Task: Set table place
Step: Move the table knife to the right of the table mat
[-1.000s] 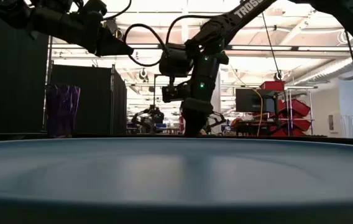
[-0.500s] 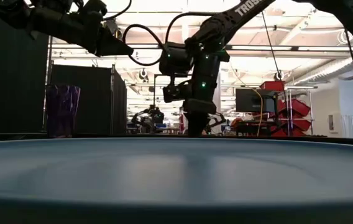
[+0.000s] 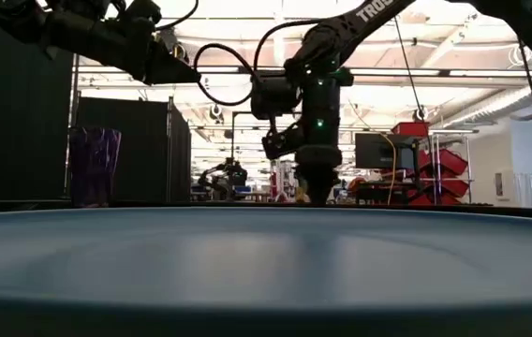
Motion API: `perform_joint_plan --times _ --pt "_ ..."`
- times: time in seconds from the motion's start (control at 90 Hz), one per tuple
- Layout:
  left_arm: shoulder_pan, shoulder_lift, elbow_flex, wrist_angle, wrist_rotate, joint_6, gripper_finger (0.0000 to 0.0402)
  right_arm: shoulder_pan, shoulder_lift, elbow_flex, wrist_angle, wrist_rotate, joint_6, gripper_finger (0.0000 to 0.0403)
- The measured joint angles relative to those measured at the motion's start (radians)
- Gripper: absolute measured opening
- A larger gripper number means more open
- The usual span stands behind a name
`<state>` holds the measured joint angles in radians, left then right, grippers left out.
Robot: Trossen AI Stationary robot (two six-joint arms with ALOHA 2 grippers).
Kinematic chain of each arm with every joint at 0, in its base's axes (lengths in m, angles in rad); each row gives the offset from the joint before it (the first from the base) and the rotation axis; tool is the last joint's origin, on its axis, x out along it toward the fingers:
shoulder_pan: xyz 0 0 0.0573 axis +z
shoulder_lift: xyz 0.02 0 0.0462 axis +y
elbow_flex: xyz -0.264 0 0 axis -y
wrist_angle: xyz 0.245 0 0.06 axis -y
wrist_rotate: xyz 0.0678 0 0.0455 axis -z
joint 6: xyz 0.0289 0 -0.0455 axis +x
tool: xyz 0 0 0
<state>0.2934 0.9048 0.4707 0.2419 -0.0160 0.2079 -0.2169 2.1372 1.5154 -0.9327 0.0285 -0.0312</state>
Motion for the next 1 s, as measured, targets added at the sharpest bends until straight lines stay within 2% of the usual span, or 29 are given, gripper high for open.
perform_joint_plan --times 0.267,0.5,0.633,0.767,1.0 --pt "0.0 -0.062 0.001 -0.045 -0.087 -0.018 0.0042 -0.001 0.001 -0.004 -0.16 -0.075 0.097 0.0001" --pt "0.0 -0.14 0.001 -0.125 -0.108 -0.038 0.0042 0.002 -0.04 -0.088 -0.117 -0.09 0.167 0.0" --pt "0.0 -0.167 0.001 -0.148 -0.108 -0.044 0.0042 0.016 -0.136 -0.206 -0.014 -0.087 0.224 0.0" --pt "0.0 -0.171 0.001 -0.154 -0.108 -0.044 0.0042 0.034 -0.288 -0.376 0.091 -0.094 0.329 0.0" --pt "0.0 -0.171 0.001 -0.147 -0.108 -0.064 0.0042 0.111 -0.532 -0.707 0.264 -0.137 0.635 0.0"
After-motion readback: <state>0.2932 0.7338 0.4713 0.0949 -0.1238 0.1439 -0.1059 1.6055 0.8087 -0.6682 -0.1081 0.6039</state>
